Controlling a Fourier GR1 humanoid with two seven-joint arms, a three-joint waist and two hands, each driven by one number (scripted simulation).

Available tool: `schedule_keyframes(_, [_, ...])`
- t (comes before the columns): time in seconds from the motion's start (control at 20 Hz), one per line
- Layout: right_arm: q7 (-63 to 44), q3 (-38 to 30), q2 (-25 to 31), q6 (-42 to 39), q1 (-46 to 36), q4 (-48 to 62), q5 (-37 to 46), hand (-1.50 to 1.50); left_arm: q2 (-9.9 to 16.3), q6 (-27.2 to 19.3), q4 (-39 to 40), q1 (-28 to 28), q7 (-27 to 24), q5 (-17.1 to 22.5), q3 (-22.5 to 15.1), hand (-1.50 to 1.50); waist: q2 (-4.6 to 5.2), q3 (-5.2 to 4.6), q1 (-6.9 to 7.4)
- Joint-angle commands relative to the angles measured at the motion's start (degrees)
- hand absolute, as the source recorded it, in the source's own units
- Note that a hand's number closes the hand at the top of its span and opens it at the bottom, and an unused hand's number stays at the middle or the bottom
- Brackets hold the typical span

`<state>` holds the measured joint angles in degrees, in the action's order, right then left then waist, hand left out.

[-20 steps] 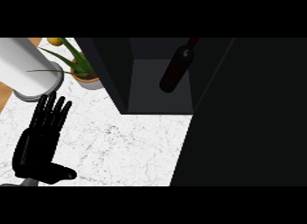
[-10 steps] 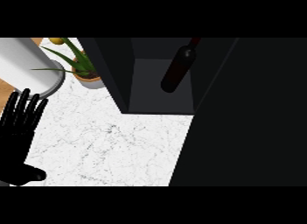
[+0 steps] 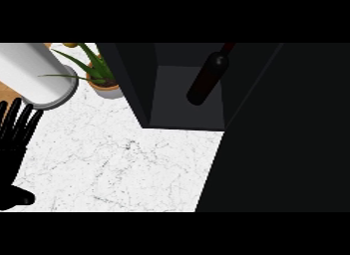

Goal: Pick up the wine, place it into the cabinet and close the cabinet

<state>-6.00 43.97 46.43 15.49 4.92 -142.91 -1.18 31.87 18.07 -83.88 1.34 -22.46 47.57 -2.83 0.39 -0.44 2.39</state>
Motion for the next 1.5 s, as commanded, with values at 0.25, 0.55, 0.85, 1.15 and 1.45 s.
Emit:
schedule_keyframes(0.25, [-11.04, 4.11, -15.69, 0.76, -11.28, -0.87, -6.82, 1.50, 0.77, 2.61, 1.90, -1.18, 0.38, 1.40, 1.37, -1.50, 0.26, -0.13, 2.30])
schedule_keyframes(0.55, [-19.74, 1.17, -27.88, 2.52, -27.68, 11.43, -6.79, 1.50, 2.20, 4.05, 3.27, -1.98, 1.23, 1.65, 2.36, -1.50, 0.02, -0.10, 2.48])
schedule_keyframes(0.85, [-30.98, -4.86, -44.69, 5.96, -49.23, 29.73, -5.95, 1.50, 2.73, 5.13, 3.67, 0.83, 0.65, 1.92, 4.18, -1.50, -0.39, 0.15, 0.86])
schedule_keyframes(1.15, [-25.46, -10.67, -46.26, 9.24, -63.82, 47.65, -13.51, 1.50, 1.72, 6.32, 5.42, -0.59, 1.04, 1.26, 5.04, -1.50, -0.23, 0.35, -0.50])
schedule_keyframes(1.45, [-18.84, -13.87, -46.39, 8.01, -62.75, 55.40, -19.34, 1.50, 4.17, 6.01, 5.55, -2.65, 5.38, 3.82, 9.33, -1.50, -0.26, 0.42, -1.40])
